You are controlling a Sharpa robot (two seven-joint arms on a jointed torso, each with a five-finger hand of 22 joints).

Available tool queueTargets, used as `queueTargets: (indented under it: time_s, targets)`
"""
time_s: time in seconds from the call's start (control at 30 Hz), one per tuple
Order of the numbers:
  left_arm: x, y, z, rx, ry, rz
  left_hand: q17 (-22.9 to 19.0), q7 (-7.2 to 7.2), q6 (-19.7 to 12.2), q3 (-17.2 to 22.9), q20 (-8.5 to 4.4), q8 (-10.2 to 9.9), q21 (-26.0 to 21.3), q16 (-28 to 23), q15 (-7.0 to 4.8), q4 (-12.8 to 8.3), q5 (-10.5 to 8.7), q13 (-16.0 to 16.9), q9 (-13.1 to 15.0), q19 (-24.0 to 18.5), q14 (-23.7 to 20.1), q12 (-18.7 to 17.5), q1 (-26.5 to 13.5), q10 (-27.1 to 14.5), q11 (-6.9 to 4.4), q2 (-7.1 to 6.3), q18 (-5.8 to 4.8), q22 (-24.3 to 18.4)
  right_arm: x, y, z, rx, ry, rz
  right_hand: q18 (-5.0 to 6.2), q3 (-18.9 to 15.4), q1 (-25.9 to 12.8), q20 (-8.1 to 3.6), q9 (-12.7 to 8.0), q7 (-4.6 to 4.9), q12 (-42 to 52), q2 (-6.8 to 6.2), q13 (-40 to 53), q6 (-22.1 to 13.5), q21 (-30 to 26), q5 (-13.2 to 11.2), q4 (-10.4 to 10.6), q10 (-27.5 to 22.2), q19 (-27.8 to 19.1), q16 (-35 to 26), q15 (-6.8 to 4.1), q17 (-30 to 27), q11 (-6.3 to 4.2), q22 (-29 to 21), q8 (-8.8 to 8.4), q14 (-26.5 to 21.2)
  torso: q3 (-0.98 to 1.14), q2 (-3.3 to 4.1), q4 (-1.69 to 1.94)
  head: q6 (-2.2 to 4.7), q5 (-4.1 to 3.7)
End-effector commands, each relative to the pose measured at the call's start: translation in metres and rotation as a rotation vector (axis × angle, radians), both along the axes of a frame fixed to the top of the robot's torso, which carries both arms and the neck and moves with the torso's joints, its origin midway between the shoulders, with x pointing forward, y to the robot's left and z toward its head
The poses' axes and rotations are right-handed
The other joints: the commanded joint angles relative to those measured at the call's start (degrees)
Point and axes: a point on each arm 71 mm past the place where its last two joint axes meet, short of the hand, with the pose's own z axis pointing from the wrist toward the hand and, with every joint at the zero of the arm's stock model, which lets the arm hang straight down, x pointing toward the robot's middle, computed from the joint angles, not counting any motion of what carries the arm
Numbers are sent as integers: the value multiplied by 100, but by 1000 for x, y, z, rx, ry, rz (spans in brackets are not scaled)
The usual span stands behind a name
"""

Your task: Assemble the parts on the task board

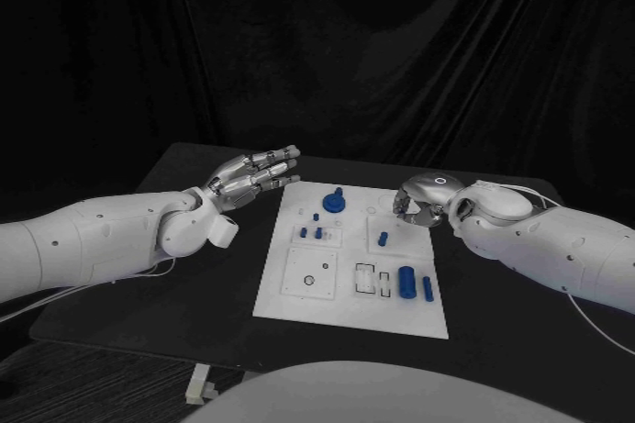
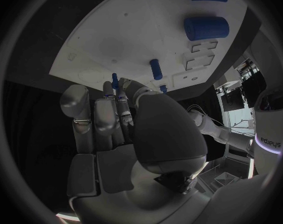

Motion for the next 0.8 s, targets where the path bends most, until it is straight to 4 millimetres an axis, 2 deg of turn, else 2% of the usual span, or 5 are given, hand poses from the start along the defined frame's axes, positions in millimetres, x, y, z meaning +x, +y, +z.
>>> queueTargets:
  time_s: [0.03,0.17,0.4,0.67,0.8]
  targets:
    - [-1,0,2,-32,-15,-2,5,-9,51,-2,-1,21,34,27,-8,-44,45,7,8,47,46,29,76,13,49,7,25,3,-1,2,12,14,-34,-8,24,-2,42,-7,8,29,-35,-10,2,17,-32,-2,-39,51,0,-28,21,-15,12,655,2,-9,-2,-1,2,1,21]
    - [-1,0,1,-31,-14,-1,5,-9,51,-2,-1,21,34,27,-8,-44,45,7,8,47,46,29,76,13,49,7,25,3,-9,6,26,32,-39,16,25,0,48,-7,10,30,-43,-13,2,14,-37,-2,-45,56,0,-29,21,-15,12,653,-1,-6,-4,-1,3,1,42]
    - [-1,1,-1,-28,-7,-2,5,-4,62,0,-1,27,34,30,-7,-50,59,9,10,49,47,37,76,16,54,11,23,0,-37,29,45,76,-18,103,26,5,67,-10,18,29,-66,-31,2,5,-34,4,-64,79,5,-16,17,12,11,652,-12,17,-1,2,6,1,61]
    - [-2,-1,-3,-27,3,-9,4,6,109,2,1,43,34,29,-6,-58,71,11,16,53,45,48,74,22,67,15,19,-3,-64,59,51,103,21,195,28,41,116,-16,26,40,-134,-36,-2,-35,-35,38,-101,83,16,-5,17,38,20,649,-50,55,-3,3,-1,1,189]
    - [-2,-1,-3,-18,1,3,12,73,303,0,8,132,58,68,48,-93,90,26,42,120,73,138,44,82,142,20,-11,37,-73,75,47,106,43,227,17,58,129,-16,25,49,-167,-34,-1,-63,28,33,-111,92,47,58,20,136,25,663,-79,109,0,2,2,1,238]
